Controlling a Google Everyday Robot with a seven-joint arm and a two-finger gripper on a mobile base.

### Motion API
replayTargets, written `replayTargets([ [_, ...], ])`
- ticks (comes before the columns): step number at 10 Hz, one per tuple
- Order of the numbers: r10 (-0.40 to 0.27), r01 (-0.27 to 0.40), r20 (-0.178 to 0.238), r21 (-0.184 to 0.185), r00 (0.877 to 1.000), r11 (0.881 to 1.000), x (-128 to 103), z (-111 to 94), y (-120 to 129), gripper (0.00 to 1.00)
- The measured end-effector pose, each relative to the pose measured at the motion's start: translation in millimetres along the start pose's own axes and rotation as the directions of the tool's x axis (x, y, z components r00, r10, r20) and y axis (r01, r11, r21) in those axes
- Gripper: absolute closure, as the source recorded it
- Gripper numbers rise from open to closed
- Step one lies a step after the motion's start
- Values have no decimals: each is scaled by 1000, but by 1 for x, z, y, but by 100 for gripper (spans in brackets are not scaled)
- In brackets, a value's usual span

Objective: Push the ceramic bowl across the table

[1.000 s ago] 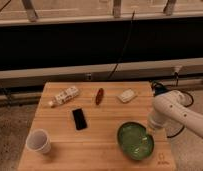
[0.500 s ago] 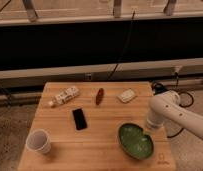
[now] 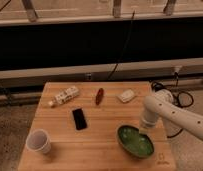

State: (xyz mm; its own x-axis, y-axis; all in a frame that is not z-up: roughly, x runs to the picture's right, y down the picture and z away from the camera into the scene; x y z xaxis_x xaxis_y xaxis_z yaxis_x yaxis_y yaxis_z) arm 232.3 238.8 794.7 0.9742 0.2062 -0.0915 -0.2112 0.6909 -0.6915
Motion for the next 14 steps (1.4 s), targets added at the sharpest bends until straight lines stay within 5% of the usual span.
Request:
replayTargets([
  [8,-122,123,-43,22,992,992,-48,13,-18,99],
  [14,-267,270,-80,21,960,963,-110,25,-17,99],
])
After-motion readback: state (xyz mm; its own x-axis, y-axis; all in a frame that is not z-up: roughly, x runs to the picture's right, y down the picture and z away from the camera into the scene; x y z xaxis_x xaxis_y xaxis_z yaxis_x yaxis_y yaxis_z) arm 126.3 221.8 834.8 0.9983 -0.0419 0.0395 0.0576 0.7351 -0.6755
